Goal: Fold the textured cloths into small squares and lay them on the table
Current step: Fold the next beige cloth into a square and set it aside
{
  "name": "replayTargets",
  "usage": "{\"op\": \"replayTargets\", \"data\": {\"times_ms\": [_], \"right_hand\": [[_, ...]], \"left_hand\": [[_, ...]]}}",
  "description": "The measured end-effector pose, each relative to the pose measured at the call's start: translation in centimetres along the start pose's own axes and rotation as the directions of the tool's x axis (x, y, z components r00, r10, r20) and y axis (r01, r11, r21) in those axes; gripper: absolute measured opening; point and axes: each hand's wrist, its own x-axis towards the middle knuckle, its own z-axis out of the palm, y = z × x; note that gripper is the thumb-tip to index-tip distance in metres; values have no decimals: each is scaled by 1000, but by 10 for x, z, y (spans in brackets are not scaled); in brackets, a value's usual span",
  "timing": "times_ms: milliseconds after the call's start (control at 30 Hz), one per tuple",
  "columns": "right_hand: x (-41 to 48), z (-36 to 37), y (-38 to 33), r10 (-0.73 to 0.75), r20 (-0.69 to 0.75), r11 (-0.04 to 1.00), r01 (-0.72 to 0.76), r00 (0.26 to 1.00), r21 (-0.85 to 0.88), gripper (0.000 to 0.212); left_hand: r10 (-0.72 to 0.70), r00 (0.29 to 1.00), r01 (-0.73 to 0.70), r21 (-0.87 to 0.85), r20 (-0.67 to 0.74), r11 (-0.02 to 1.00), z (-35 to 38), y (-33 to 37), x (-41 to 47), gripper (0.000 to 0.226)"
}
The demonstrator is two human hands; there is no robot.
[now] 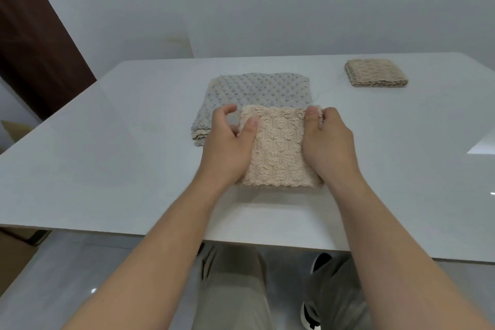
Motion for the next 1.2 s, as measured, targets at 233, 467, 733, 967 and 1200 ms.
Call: {"op": "replayTargets", "data": {"times_ms": [233, 467, 733, 967, 1200], "right_hand": [[58, 36, -55, 62, 58, 997, -65, 996, 39, 43], [118, 92, -122, 37, 446, 974, -133, 894, 186, 26], [206, 205, -166, -11, 615, 970, -142, 788, 199, 39], [256, 280, -151, 42, 607, 986, -131, 794, 103, 44], [283, 323, -137, 41, 597, 998, -63, 801, 16, 44]], "left_hand": [[302, 950, -311, 180, 79, 933, -36, -2, 52, 30], [-21, 997, 24, -30, 69, 999, -102, -17, 172, 32], [-15, 1000, 14, 130, 8, 991, -155, -63, 297, 46], [-96, 992, 78, 198, 80, 977, -154, -112, 367, 53], [-139, 985, 118, 187, 104, 975, -149, -147, 405, 52]]}}
